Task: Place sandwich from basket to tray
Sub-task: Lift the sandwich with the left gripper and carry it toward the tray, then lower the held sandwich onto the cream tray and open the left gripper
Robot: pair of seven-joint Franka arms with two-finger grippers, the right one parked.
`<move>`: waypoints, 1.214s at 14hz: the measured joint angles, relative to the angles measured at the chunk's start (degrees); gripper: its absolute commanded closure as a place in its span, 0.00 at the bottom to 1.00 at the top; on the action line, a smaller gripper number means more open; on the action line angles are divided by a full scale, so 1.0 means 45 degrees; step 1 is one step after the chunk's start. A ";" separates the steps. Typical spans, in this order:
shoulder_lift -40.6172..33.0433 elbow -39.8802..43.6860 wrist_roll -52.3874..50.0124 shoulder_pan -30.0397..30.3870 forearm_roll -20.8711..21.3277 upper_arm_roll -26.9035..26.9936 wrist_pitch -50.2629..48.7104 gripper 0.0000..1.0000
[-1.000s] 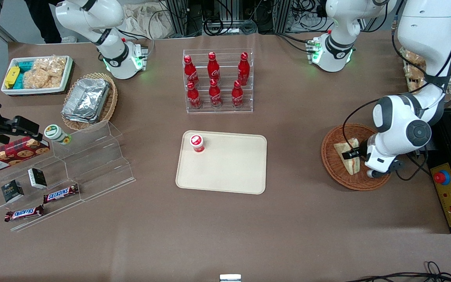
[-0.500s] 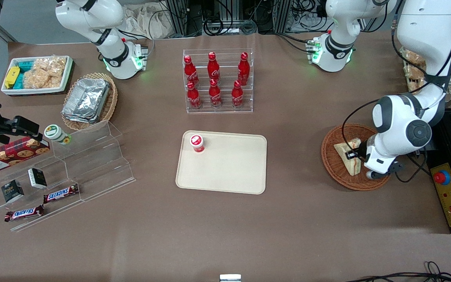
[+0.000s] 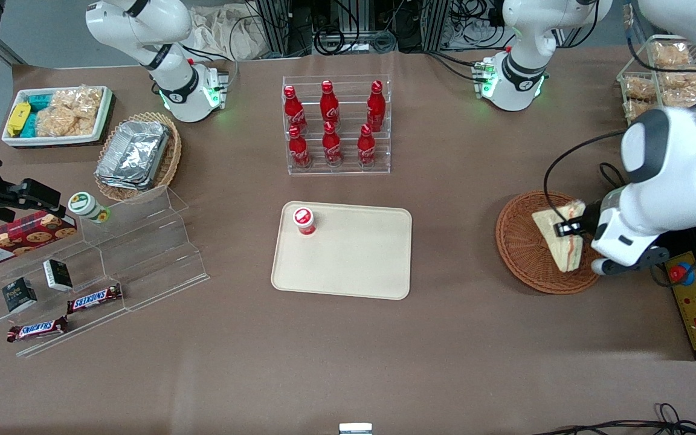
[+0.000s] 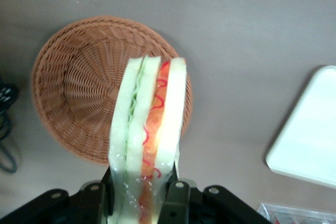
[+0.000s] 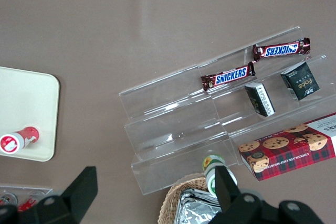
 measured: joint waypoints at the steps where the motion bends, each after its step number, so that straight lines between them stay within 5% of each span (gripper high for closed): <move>1: -0.0050 0.1014 -0.0018 -0.0003 -0.0007 -0.0259 -0.1010 0.64; 5: -0.0135 0.3984 -0.1206 -0.0012 -0.0079 -0.1878 -0.3458 0.63; 9: 0.0030 0.4649 -0.4479 -0.0086 -0.0011 -0.5098 -0.3431 0.61; 13: 0.1029 0.4232 -0.6018 -0.0210 0.1252 -0.7201 -0.1487 0.60; 17: 0.3269 0.3445 -0.6896 -0.1052 0.2941 -0.7603 0.1018 0.59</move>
